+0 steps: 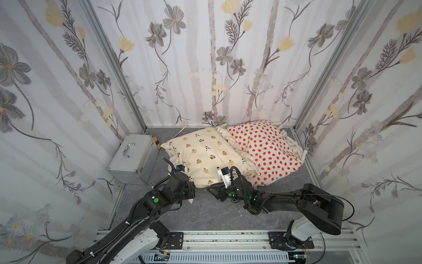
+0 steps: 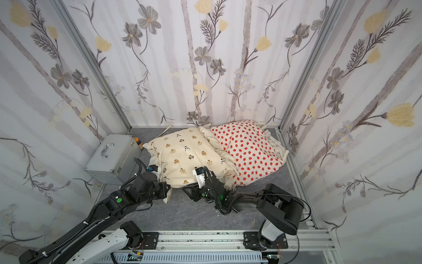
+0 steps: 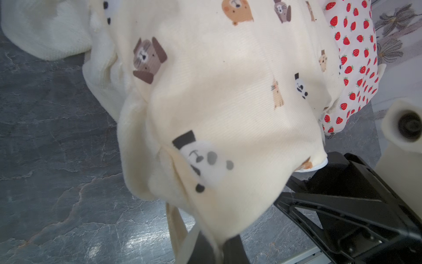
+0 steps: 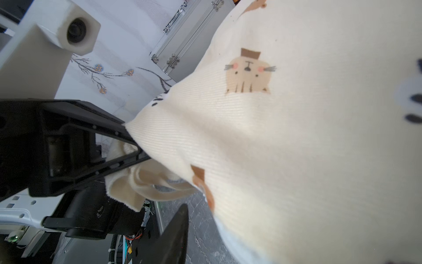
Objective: Zip up pillowcases
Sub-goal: Zip the zipper on the pillowcase.
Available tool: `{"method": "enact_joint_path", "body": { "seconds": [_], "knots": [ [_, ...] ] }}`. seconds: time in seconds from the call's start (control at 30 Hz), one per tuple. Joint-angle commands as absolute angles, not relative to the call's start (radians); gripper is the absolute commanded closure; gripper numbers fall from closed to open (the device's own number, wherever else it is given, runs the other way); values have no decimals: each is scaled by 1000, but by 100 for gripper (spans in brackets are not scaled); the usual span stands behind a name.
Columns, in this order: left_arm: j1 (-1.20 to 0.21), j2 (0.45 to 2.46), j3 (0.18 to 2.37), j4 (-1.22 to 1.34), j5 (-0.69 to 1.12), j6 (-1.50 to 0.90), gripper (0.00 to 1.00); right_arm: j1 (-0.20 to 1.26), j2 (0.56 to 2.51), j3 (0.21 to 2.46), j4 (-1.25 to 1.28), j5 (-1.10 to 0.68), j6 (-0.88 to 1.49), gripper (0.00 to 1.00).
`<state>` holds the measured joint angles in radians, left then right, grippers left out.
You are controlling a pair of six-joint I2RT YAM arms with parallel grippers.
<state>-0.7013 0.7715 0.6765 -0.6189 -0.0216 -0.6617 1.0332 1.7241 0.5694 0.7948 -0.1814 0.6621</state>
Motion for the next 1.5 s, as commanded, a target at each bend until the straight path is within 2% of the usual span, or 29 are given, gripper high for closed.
{"method": "enact_joint_path", "body": {
  "seconds": [0.0, 1.1, 1.47],
  "knots": [
    [-701, 769, 695, -616, -11, -663, 100, 1034, 1732, 576, 875, -187, 677, 58],
    [-701, 764, 722, -626, 3, -658, 100, 1057, 1738, 589, 915, -122, 703, 73],
    [-701, 759, 721, -629, 3, -657, 100, 1058, 1746, 608, 878, -77, 727, 82]
  ]
}}
